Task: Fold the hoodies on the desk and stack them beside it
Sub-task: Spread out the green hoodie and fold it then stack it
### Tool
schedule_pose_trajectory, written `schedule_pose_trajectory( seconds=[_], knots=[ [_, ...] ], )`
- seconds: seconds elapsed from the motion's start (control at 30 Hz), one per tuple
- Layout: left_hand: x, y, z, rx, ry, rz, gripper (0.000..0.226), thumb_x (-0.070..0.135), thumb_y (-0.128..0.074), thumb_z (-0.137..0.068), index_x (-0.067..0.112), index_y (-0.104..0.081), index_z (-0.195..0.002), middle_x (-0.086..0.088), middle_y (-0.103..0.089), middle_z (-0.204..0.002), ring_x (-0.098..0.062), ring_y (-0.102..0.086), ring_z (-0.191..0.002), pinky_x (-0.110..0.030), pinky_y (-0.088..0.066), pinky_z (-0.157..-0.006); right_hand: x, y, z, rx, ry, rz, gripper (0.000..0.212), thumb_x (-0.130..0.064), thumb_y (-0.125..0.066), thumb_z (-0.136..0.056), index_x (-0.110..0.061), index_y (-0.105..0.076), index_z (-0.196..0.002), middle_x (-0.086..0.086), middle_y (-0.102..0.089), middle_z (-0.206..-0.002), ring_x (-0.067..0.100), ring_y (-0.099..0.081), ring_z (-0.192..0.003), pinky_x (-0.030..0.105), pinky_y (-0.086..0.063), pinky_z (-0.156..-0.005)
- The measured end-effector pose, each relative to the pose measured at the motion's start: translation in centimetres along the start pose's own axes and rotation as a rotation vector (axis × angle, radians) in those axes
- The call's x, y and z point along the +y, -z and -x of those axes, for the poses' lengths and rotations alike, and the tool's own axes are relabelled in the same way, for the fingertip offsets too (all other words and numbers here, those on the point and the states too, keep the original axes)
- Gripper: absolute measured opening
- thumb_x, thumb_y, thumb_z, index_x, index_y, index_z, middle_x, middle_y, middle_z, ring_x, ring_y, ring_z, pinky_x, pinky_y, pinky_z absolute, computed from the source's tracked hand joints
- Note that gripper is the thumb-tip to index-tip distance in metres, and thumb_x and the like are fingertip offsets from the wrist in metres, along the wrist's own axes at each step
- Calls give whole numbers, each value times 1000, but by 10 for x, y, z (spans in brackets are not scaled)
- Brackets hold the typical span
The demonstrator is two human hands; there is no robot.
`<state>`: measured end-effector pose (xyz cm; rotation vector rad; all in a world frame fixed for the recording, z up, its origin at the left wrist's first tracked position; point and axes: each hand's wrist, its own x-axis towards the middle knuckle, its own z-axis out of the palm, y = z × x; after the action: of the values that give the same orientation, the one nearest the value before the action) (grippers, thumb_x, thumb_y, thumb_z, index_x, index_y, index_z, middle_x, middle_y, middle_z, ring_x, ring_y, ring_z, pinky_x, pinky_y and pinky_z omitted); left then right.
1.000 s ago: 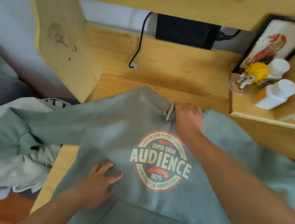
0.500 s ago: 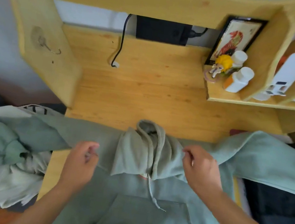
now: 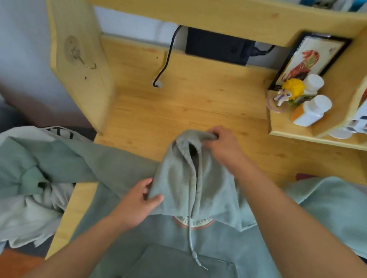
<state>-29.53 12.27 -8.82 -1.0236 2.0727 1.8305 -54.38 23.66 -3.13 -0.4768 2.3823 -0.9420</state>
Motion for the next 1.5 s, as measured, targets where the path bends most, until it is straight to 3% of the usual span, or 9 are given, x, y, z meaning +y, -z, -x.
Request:
schedule_pose_trajectory(
  seconds=[0.17, 0.37, 0.47, 0.6, 0.87, 1.1, 1.2, 1.3, 1.5],
  knots=[
    [102, 23, -31, 127, -107, 8, 8, 18, -69, -96, 24, -67, -101, 5, -75, -98, -15, -72, -92, -36, -57, -82, -75, 100, 50, 215, 314, -230, 16, -4, -68, -88, -19, -64, -85, -9, -61, -81, -6, -50, -67, 12, -42, -63],
    [178, 40, -32, 295, -453, -31, 18, 7, -62, -99, 23, -67, -94, -4, -68, -94, -15, -63, -81, -17, -48, -71, -78, 133, 144, 482, 750, -86, 24, 10, -58, -72, -12, -61, -83, 2, -54, -89, 12, -50, -82, 24, -39, -74],
    [119, 41, -30, 326, -417, -93, 26, 1, -60, -96, 26, -69, -97, -1, -67, -105, -6, -63, -93, -21, -47, -87, 4, 66, 200, 165, 958, 440, 21, 3, -60, -75, -10, -68, -89, 6, -53, -91, 24, -50, -86, 32, -41, -78],
    [20, 39, -29, 286, -10, 21, 30, -5, -57, -95, 24, -65, -87, -4, -64, -86, -18, -58, -74, -31, -43, -67, 152, -3, 232, -298, 730, 731, 24, -15, -62, -76, -34, -60, -90, -11, -61, -84, 14, -59, -89, 31, -54, -79],
    [-8, 12, -49, 161, 413, 356, 32, 45, -59, -100, 20, -53, -120, -5, -67, -111, -24, -65, -100, -40, -50, -89, 175, 17, 124, 275, -597, -529, 10, -12, -64, -92, -13, -69, -101, 12, -73, -98, 24, -68, -80, 39, -57, -73],
    [37, 12, -119, 280, 270, 453, 17, 26, -60, -103, 16, -65, -116, -6, -73, -110, -25, -70, -100, -37, -57, -79, 169, 22, 33, 140, -818, -1022, 1, -18, -55, -102, -17, -56, -102, 6, -59, -91, 17, -59, -78, 32, -50, -72],
    [63, 25, -151, 320, 117, 503, 14, 19, -54, -106, 14, -66, -111, -8, -73, -111, -26, -71, -103, -42, -56, -93, 159, 37, 5, 262, -637, -1107, 16, -5, -49, -103, -18, -56, -105, 6, -65, -94, 13, -67, -70, 26, -56, -60],
    [86, 30, -163, 289, 16, 482, 19, 23, -58, -103, 23, -64, -121, 4, -69, -116, -15, -67, -102, -38, -52, -97, 144, 58, 5, 313, -350, -1494, 29, -5, -46, -104, -28, -51, -120, 1, -74, -104, 16, -69, -100, 34, -55, -88],
    [41, -5, -122, 349, 117, -155, 68, 42, -61, -99, 7, -39, -153, -16, -48, -152, -30, -47, -140, -38, -36, -116, 157, -3, 48, 250, -571, -660, 56, -23, -66, -88, -16, -50, -142, 5, -69, -102, 20, -67, -87, 38, -53, -87]
  ],
)
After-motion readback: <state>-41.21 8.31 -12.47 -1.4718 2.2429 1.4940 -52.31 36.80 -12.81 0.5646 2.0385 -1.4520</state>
